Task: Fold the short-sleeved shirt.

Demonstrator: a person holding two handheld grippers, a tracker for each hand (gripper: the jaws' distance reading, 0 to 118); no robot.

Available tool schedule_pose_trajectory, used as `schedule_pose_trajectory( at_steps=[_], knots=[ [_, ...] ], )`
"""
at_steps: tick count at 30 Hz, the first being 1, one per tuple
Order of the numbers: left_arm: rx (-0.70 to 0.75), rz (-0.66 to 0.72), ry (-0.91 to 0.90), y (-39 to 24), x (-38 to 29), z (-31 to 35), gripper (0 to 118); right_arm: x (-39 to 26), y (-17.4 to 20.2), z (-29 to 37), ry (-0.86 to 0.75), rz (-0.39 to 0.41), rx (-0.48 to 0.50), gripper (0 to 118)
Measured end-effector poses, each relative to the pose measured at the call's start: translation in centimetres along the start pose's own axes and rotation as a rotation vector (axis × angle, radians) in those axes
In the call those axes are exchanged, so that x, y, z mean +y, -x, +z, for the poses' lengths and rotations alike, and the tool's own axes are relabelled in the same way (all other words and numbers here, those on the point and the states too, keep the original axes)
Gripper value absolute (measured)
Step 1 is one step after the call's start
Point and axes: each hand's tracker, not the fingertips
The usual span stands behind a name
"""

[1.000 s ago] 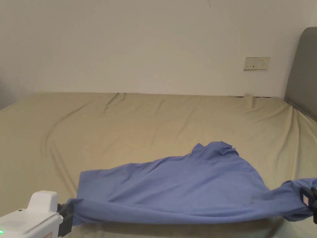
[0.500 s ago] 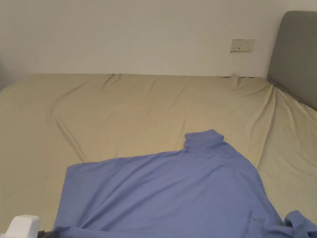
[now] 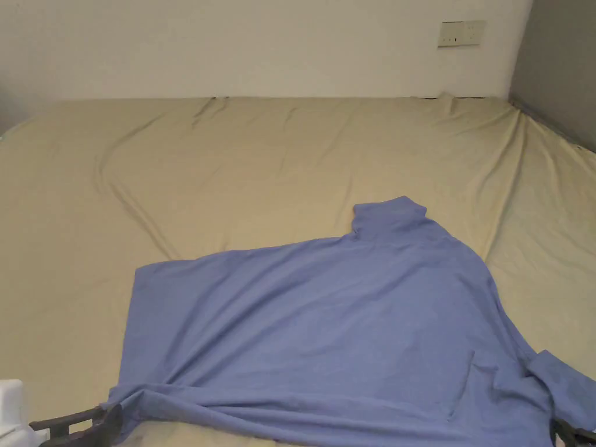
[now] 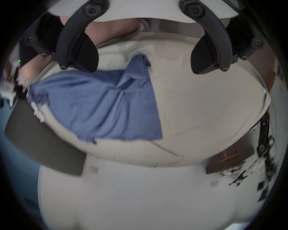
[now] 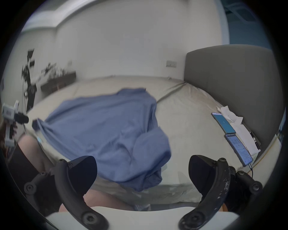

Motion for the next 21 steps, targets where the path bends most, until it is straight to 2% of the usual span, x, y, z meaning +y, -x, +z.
schedule_pose_trajectory(
  at_steps=[1, 2, 3, 4, 5, 6, 8, 9, 11, 13, 16, 21],
  knots=[
    [-0.009, 0.03, -0.049, -0.3, 0.5, 1.6, 116, 0.5, 0.2, 0.7, -0.031, -0.007, -0.008, 118],
    [0.012, 0.044, -0.074, -0.6, 0.9, 3.3, 107, 1.1, 0.7, 1.5, -0.058, -0.008, -0.033, 114],
    [0.036, 0.07, -0.111, -1.1, 1.3, 5.1, 75, 2.3, 1.9, 3.5, -0.083, -0.005, -0.031, 93],
    [0.018, 0.087, -0.168, -1.5, 1.3, 6.6, 35, 2.8, 2.5, 4.2, -0.111, -0.002, -0.005, 68],
    [0.006, 0.09, -0.213, -2.2, 1.3, 7.9, 4, 3.3, 3.2, 5.0, -0.152, -0.002, 0.023, 37],
    [0.056, 0.093, -0.234, -3.4, 1.3, 8.7, 0, 3.6, 3.9, 5.4, -0.186, -0.004, 0.035, 2],
    [0.131, 0.083, -0.271, -4.8, 0.6, 9.9, 0, 4.0, 5.5, 5.8, -0.206, 0.013, 0.031, 1],
    [0.091, 0.056, -0.268, -5.3, 0.2, 10.0, 0, 4.2, 6.0, 5.7, -0.219, 0.023, 0.031, 1],
    [0.083, 0.011, -0.235, -6.4, -0.1, 9.4, 0, 4.8, 7.4, 5.3, -0.224, 0.037, 0.112, 1],
    [0.046, -0.009, -0.203, -6.9, -0.1, 8.4, 0, 5.3, 8.0, 4.3, -0.211, 0.041, 0.149, 1],
    [0.028, 0.026, -0.144, -6.2, 1.4, 4.7, 0, 6.9, 9.9, 3.1, -0.193, 0.09, 0.155, 1],
    [0.015, 0.053, -0.111, -4.3, 10.0, -6.5, 0, 9.0, 10.5, -0.5, -0.15, 0.076, 0.189, 1]
  ],
)
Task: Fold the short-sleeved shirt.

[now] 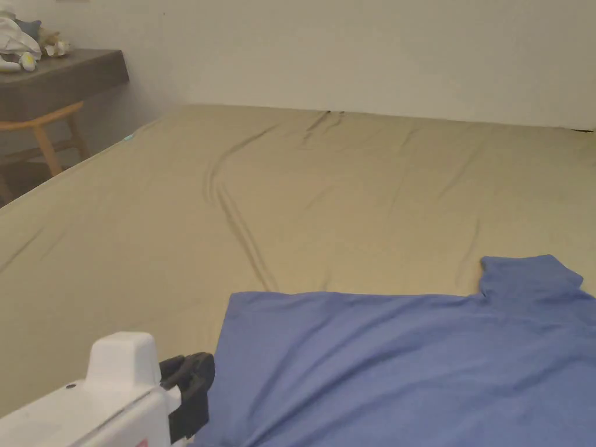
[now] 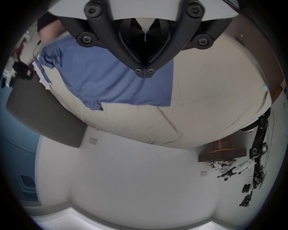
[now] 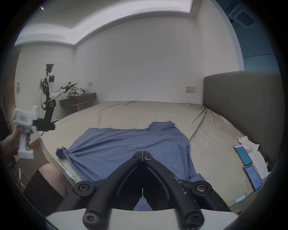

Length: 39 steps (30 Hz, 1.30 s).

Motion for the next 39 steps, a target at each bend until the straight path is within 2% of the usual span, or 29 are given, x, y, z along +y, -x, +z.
schedule_pose_trajectory(
  at_steps=[2, 4, 6, 7, 8, 9, 10, 11, 13, 16, 17, 18, 19, 21, 22, 23, 24, 25, 28, 30, 32, 33, 34, 35, 36, 37, 38, 39],
  knots=[
    [0.0, -0.036, 0.029, 0.9, 2.9, -7.1, 0, 0.3, -0.5, -1.7, 0.024, 0.013, -0.003, 1],
    [0.095, -0.106, 0.089, 2.2, 4.8, -14.5, 0, 1.0, -0.6, -3.1, 0.047, 0.026, -0.009, 1],
    [0.141, -0.117, 0.225, 3.3, 5.8, -21.4, 0, 1.6, -0.9, -4.4, 0.056, 0.035, -0.007, 1],
    [0.147, -0.12, 0.283, 4.0, 6.0, -23.8, 14, 1.9, -0.9, -4.8, 0.061, 0.04, -0.01, 1],
    [0.17, -0.041, 0.304, 4.7, 6.1, -25.6, 48, 2.2, -1.1, -5.2, 0.066, 0.044, -0.011, 1],
    [0.176, 0.024, 0.325, 5.3, 5.8, -26.9, 96, 2.4, -1.3, -5.6, 0.071, 0.046, -0.015, 1],
    [0.182, 0.056, 0.338, 5.8, 5.7, -28.0, 113, 2.5, -1.6, -6.0, 0.075, 0.047, -0.019, 1],
    [0.19, 0.061, 0.33, 6.1, 5.5, -28.9, 113, 2.7, -1.9, -6.3, 0.079, 0.047, -0.021, 1],
    [0.229, 0.023, 0.33, 6.1, 4.8, -30.0, 98, 3.1, -2.3, -6.9, 0.095, 0.039, -0.013, 1],
    [0.253, 0.017, 0.397, 5.8, 3.1, -31.7, 92, 3.3, -3.4, -8.3, 0.114, 0.034, -0.01, 1],
    [0.274, -0.027, 0.318, 5.2, 3.2, -30.9, 82, 3.4, -3.7, -8.7, 0.123, 0.042, -0.016, 1],
    [0.279, -0.058, 0.351, 4.7, 3.3, -30.7, 52, 3.6, -4.0, -9.1, 0.13, 0.054, -0.019, 1],
    [0.219, -0.052, 0.335, 4.0, 3.4, -30.2, 34, 3.8, -4.2, -9.4, 0.133, 0.061, -0.016, 1],
    [0.18, -0.087, 0.332, 2.0, 2.8, -28.6, 10, 4.2, -4.6, -9.9, 0.132, 0.073, -0.006, 1],
    [0.2, -0.138, 0.346, 1.0, 2.1, -28.3, 2, 4.2, -4.9, -10.3, 0.13, 0.075, 0.0, 1],
    [0.237, -0.219, 0.337, 0.3, 1.4, -27.8, 2, 4.5, -5.2, -10.7, 0.13, 0.076, 0.006, 1],
    [0.199, -0.246, 0.326, 0.0, 1.0, -27.2, 2, 4.7, -5.5, -11.2, 0.129, 0.075, 0.013, 1],
    [0.141, -0.207, 0.341, 0.0, 0.8, -26.5, 2, 5.0, -5.8, -11.7, 0.127, 0.074, 0.022, 1],
    [0.106, -0.024, 0.255, 0.3, 1.0, -23.5, 2, 6.4, -6.6, -14.0, 0.142, 0.096, 0.046, 1],
    [0.104, 0.005, 0.163, 0.3, 1.6, -21.0, 2, 7.9, -7.9, -16.9, 0.156, 0.158, 0.025, 1],
    [0.089, -0.029, 0.094, -0.3, 2.0, -18.7, 2, 9.3, -10.0, -20.9, 0.202, 0.156, 0.007, 4],
    [0.085, -0.026, 0.053, -0.9, 2.3, -17.6, 2, 9.7, -11.4, -23.6, 0.232, 0.169, -0.038, 14],
    [0.08, -0.018, 0.032, -1.1, 2.4, -16.7, 2, 10.0, -12.7, -26.1, 0.268, 0.165, -0.051, 32],
    [0.071, -0.014, 0.027, -1.4, 2.5, -15.9, 2, 10.3, -14.1, -29.1, 0.322, 0.123, -0.095, 59],
    [0.073, -0.001, 0.014, -1.6, 2.5, -15.2, 2, 10.4, -15.4, -32.1, 0.371, 0.106, -0.109, 94],
    [0.077, 0.007, 0.009, -2.0, 2.6, -14.7, 2, 10.2, -16.4, -34.8, 0.41, 0.085, -0.121, 111],
    [0.081, 0.011, 0.002, -2.2, 2.5, -14.3, 2, 9.6, -17.5, -37.7, 0.473, 0.049, -0.122, 113],
    [0.086, 0.015, -0.005, -2.4, 2.3, -13.9, 2, 9.1, -18.3, -39.9, 0.518, 0.019, -0.116, 110]
  ],
)
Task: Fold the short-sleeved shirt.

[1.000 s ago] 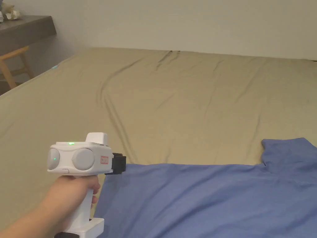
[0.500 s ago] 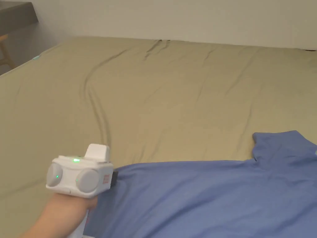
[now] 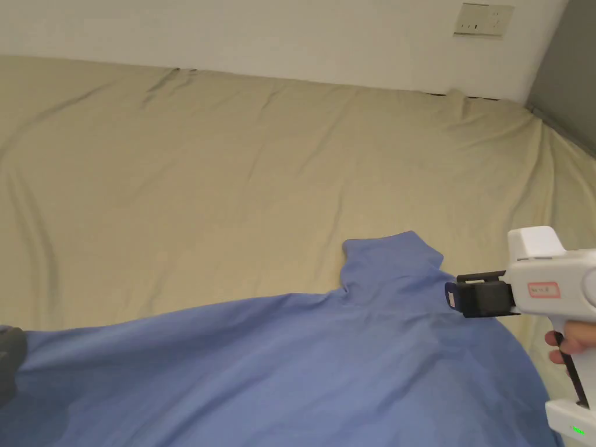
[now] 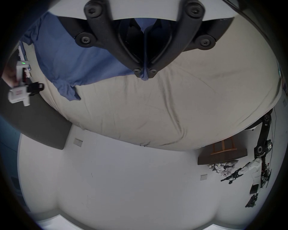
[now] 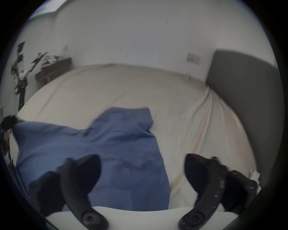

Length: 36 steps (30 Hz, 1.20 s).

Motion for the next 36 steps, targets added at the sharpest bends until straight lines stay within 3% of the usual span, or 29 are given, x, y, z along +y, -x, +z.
schedule_pose_trajectory(
  at_steps=[2, 4, 5, 6, 7, 8, 9, 11, 12, 15, 18, 21, 29, 36],
  knots=[
    [-0.004, -0.005, -0.003, -0.4, -0.1, 0.2, 2, 0.4, -0.5, -3.5, 0.064, -0.023, -0.028, 107],
    [-0.002, -0.009, -0.003, -0.3, -0.3, 0.3, 2, -0.5, -0.3, -5.7, 0.094, -0.007, -0.06, 89],
    [0.002, -0.009, 0.0, -0.2, -0.4, 0.3, 2, -1.2, -0.2, -6.4, 0.107, -0.003, -0.059, 88],
    [0.004, -0.001, 0.008, 0.1, -0.4, 0.0, 2, -2.0, -0.1, -6.2, 0.075, -0.061, 0.014, 70],
    [0.002, 0.006, 0.013, 0.3, -0.4, 0.0, 2, -2.3, 0.1, -5.4, 0.009, -0.12, -0.02, 43],
    [-0.002, 0.008, 0.017, 0.5, -0.4, 0.0, 2, -2.5, 0.1, -4.8, 0.01, -0.136, 0.004, 11],
    [-0.001, 0.007, 0.017, 0.6, -0.4, -0.1, 2, -3.0, 0.5, -4.1, -0.027, -0.111, 0.062, 5],
    [0.004, -0.003, 0.017, 0.7, -0.2, -0.1, 2, -3.7, 1.9, -2.6, -0.022, -0.005, -0.017, 6],
    [0.003, -0.006, 0.014, 0.7, 0.1, 0.2, 2, -4.0, 2.4, -2.3, 0.034, 0.018, 0.028, 5],
    [-0.017, -0.015, -0.001, 0.5, 1.2, 1.2, 2, -4.3, 3.2, 1.1, -0.061, 0.015, -0.032, 6],
    [-0.026, -0.094, -0.04, 0.5, 3.5, 3.3, 2, -3.0, 2.2, 7.7, -0.222, -0.08, -0.012, 6],
    [-0.023, -0.126, -0.12, 0.9, 7.1, 6.0, 2, -0.9, 1.9, 15.2, -0.333, -0.018, -0.054, 6],
    [-0.075, -0.079, -0.294, 1.2, 20.1, 12.4, 2, 4.8, 0.4, 33.9, -0.636, -0.008, -0.11, 6],
    [-0.063, -0.182, -0.419, -2.3, 31.4, 13.3, 2, 12.9, -0.6, 42.0, -0.786, 0.044, -0.228, 6]
  ],
)
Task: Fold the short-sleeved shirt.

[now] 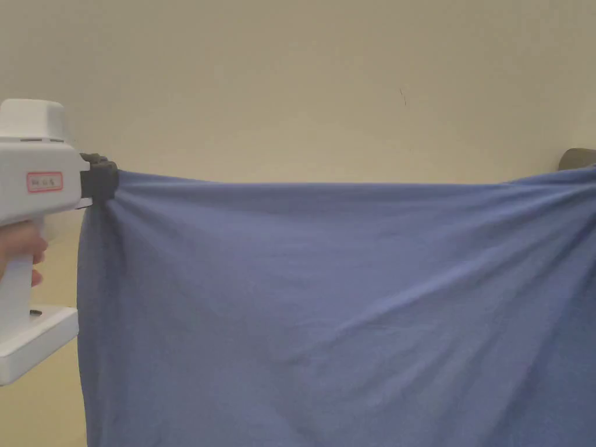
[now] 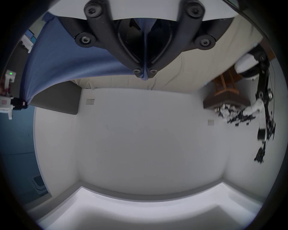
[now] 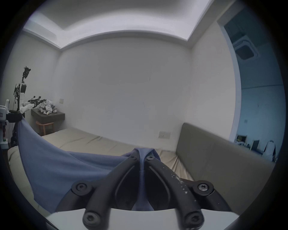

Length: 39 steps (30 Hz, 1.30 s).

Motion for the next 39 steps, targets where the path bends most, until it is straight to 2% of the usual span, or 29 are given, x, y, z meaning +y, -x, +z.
schedule_pose_trajectory(
  at_steps=[5, 11, 18, 19, 23, 26, 30, 32, 36, 39],
  knots=[
    [0.039, -0.019, -0.044, -1.0, 6.0, -6.0, 2, 5.4, -1.0, -5.2, -0.056, 0.006, -0.064, 6],
    [0.105, -0.06, -0.087, -3.0, 10.1, -14.7, 2, 9.5, -0.9, -14.0, -0.094, 0.012, -0.132, 6],
    [0.191, -0.142, -0.197, -4.6, 13.1, -22.4, 2, 11.2, 0.7, -20.5, -0.164, 0.041, -0.174, 6],
    [0.184, -0.129, -0.195, -4.6, 13.5, -23.2, 2, 11.4, -0.4, -23.0, -0.172, 0.04, -0.179, 6],
    [0.179, -0.08, -0.247, -4.3, 14.2, -25.6, 2, 10.8, -0.4, -25.8, -0.196, 0.046, -0.198, 6],
    [0.182, -0.068, -0.254, -4.8, 12.9, -27.3, 2, 10.0, 0.1, -27.3, -0.209, 0.059, -0.222, 6],
    [0.18, -0.133, -0.194, -5.1, 8.4, -29.7, 2, 7.2, 0.5, -28.5, -0.223, 0.02, -0.217, 6],
    [0.182, -0.161, -0.15, -5.0, 6.2, -30.7, 2, 5.3, 0.6, -29.1, -0.204, 0.003, -0.183, 6],
    [0.154, -0.167, -0.07, -4.5, 1.0, -31.4, 2, -0.2, 1.5, -29.0, -0.133, 0.026, -0.125, 6],
    [0.106, -0.139, -0.021, -4.1, -4.3, -30.2, 2, -6.0, 1.9, -27.9, -0.093, -0.019, -0.053, 6]
  ],
)
